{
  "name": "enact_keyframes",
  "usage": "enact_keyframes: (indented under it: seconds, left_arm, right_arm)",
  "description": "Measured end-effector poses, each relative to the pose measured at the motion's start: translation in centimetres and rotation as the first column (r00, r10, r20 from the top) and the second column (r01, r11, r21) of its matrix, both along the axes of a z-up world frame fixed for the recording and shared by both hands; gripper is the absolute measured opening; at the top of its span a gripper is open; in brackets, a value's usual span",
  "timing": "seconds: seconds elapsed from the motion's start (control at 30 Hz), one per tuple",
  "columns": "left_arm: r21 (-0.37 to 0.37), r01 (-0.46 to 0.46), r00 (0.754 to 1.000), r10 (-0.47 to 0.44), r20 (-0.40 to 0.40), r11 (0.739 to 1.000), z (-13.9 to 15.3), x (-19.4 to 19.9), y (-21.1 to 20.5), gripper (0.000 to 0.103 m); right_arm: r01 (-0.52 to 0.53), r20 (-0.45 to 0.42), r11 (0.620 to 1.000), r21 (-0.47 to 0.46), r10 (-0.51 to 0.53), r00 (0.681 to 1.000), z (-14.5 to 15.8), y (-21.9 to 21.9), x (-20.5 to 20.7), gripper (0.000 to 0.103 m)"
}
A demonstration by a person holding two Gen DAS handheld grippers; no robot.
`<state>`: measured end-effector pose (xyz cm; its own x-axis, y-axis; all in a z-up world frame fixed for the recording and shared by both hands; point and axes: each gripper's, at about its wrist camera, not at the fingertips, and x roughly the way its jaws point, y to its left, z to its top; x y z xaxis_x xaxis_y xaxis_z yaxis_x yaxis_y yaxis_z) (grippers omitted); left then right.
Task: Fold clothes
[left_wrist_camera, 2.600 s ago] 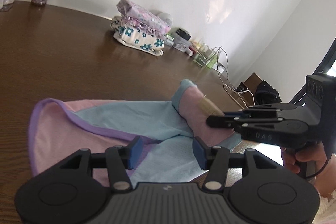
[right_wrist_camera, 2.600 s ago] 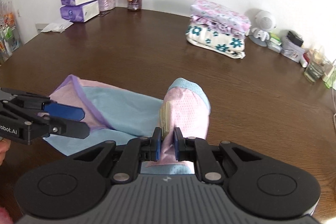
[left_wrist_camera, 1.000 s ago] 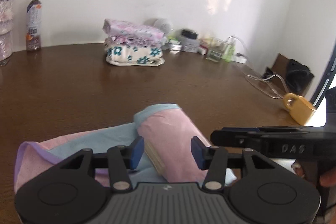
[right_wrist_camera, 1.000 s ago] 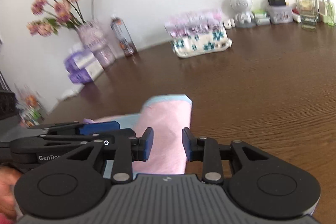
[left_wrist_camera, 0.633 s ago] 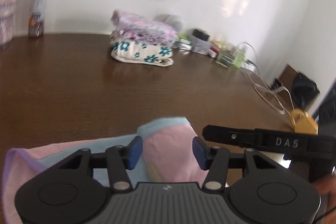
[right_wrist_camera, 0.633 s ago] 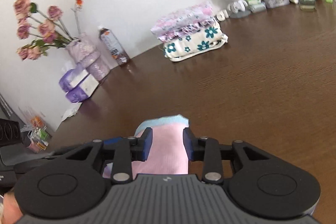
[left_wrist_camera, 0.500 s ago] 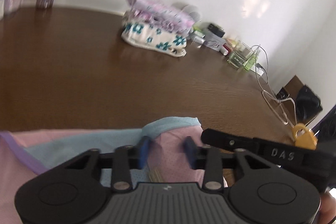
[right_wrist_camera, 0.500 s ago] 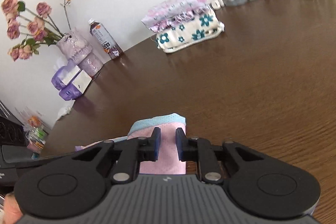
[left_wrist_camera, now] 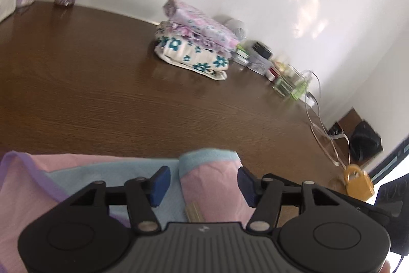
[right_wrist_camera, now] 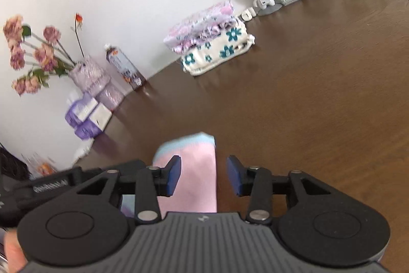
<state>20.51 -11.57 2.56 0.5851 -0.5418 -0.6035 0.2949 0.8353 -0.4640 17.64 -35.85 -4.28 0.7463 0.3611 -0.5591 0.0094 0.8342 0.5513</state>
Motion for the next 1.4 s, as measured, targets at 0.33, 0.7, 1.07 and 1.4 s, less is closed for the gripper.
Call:
enact_keyframes:
  seconds: [0.33,0.7,1.07,1.4]
  left_arm:
    - [-0.028,0.026,1.0,-0.026,-0.009,0.999,-0.8,-2.6,0.5,0.055]
    - [0.013,0.099,0.995,-0.099,-0.008,0.995,-1.7,-5.6,0.2,0.045]
    - [0.016,0.102,0.994,-0.103,0.027,0.995,-0.6,-6.4,0.7,0.05]
    - [0.025,0.149,0.989,-0.149,0.015,0.989,-1.5,-6.0,0.5,0.042]
  right_arm:
    - [0.008,0.017,1.0,0.02,-0.008,1.0,-0.2,0.0,-3.6,0.035]
    - [0.016,0.024,0.999,0.038,-0.017,1.0,-0.7,0.0,-6.0,0.04]
    - [0.086,0.056,0.99,0.107,-0.093,0.994,-0.2,-2.5,-7.4,0.043]
    - [0.065,0.02,0.984,0.164,-0.069,0.997,-1.5,-2.0,-4.7,0.043]
